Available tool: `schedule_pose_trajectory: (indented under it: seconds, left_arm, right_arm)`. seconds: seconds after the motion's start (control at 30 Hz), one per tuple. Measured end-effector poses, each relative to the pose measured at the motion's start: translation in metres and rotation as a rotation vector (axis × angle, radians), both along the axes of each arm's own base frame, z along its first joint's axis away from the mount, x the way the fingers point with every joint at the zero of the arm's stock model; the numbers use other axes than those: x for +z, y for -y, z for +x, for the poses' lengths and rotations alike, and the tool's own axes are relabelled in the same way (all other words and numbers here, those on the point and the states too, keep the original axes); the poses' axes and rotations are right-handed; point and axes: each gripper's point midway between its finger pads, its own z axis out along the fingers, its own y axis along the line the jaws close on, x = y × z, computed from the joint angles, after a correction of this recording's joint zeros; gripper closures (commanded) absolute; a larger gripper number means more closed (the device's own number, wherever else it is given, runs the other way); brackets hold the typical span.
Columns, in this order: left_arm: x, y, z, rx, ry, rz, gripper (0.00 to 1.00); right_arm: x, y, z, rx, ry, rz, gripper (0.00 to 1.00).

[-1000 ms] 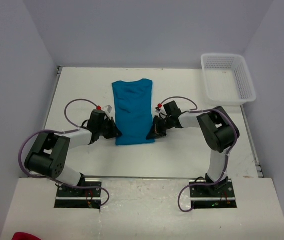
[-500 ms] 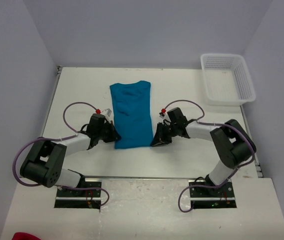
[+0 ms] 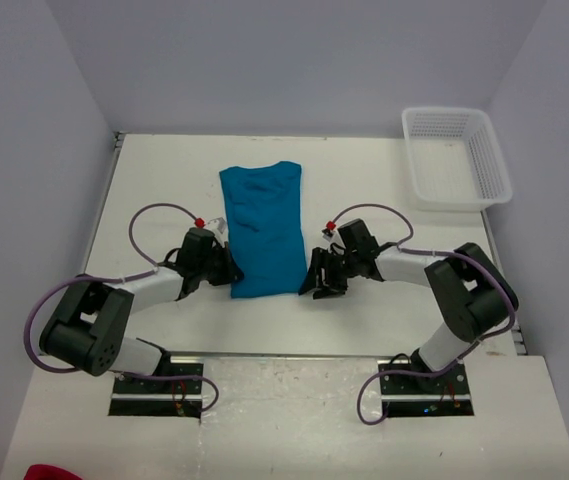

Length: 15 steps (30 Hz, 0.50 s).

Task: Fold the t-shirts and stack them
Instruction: Fold the folded rectangular tshirt in 1/3 of the way

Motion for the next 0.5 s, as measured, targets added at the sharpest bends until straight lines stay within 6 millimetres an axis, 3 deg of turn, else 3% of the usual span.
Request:
schedule_pose_trajectory:
  seconds: [0.27,0.5]
  left_arm:
    - [0.000,0.000,-0.001,0.000,-0.001,0.006,1.00]
    - [0.000,-0.001,-0.002,0.000,-0.003,0.009,1.00]
  right_arm:
    - [-0.003,-0.018,0.010,0.001,-0.053,0.068,0.53]
    - [-0.005,-0.020,0.013,-0.016,-0.059,0.069,0.55]
